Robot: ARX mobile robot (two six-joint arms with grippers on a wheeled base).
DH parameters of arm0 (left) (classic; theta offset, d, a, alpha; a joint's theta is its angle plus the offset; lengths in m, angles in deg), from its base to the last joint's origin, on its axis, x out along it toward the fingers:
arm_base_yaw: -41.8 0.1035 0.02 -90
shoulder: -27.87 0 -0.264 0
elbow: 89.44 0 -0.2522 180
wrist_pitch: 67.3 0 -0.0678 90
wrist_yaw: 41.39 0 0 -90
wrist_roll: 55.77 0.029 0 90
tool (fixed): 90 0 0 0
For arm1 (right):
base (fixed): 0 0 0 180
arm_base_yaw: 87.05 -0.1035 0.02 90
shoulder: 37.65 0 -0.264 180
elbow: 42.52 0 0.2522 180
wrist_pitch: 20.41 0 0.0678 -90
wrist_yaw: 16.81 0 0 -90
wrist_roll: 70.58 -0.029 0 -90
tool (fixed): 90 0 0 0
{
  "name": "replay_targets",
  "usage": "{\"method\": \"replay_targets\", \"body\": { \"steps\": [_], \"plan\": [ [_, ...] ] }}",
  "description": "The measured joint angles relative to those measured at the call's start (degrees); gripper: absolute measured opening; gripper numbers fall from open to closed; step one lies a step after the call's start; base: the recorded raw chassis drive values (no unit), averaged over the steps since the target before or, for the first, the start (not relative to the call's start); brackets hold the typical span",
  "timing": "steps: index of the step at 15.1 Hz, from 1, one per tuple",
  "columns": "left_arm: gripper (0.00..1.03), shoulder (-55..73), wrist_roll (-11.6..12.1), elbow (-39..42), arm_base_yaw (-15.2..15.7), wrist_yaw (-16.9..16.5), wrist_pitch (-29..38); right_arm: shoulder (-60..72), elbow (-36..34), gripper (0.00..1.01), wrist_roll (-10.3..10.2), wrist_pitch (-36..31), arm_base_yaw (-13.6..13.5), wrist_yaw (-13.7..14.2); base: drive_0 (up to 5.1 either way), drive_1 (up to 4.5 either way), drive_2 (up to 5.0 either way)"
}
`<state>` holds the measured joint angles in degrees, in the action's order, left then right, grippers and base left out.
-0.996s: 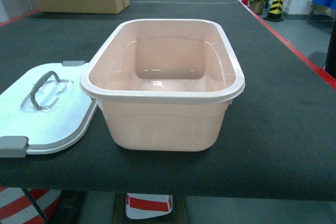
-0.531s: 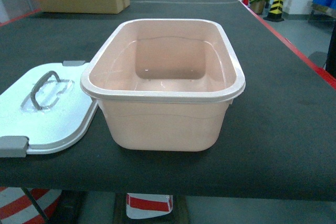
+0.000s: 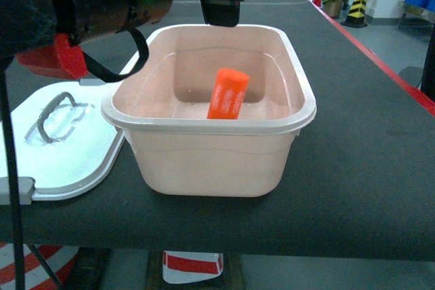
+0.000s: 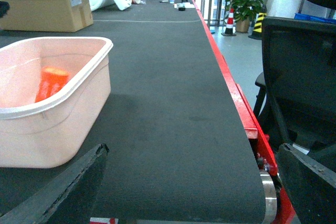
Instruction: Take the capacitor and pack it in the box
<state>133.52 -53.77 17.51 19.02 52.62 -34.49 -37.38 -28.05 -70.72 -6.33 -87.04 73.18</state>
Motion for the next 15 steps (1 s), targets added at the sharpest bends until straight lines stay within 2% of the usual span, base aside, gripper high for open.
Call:
{"method": "replay_targets", "body": {
  "steps": [3, 5, 6, 10, 13, 15],
  "plan": [
    [0.98, -7.39, 1.46, 7.52, 3.85, 0.57, 2.82, 0.00, 0.00, 0.98, 0.00, 0.00, 0.00, 0.00, 0.0, 0.00, 0.0],
    [0.98, -14.82, 1.81, 14.14, 7.98, 0.68, 4.31, 0.00, 0.00, 0.98, 0.00, 0.00, 0.00, 0.00, 0.0, 0.00, 0.0],
    [0.98, -16.26, 1.95, 15.26, 8.79, 0.68, 4.55, 0.00, 0.00, 0.98, -0.02, -0.02, 0.00, 0.00, 0.0, 0.00, 0.0],
    [0.98, -22.58, 2.16, 19.93, 11.91, 0.59, 4.20, 0.00, 0.00, 0.98, 0.00, -0.02, 0.00, 0.02, 0.0, 0.00, 0.0],
    [0.98, -38.47, 2.60, 32.11, 17.88, 0.68, 1.22, 0.00, 0.00, 0.98, 0.00, -0.02, 0.00, 0.00, 0.0, 0.00, 0.0],
    [0.98, -46.86, 2.97, 37.97, 19.26, 1.36, -0.37, 0.00, 0.00, 0.98, 0.00, 0.00, 0.00, 0.00, 0.0, 0.00, 0.0]
  ]
}}
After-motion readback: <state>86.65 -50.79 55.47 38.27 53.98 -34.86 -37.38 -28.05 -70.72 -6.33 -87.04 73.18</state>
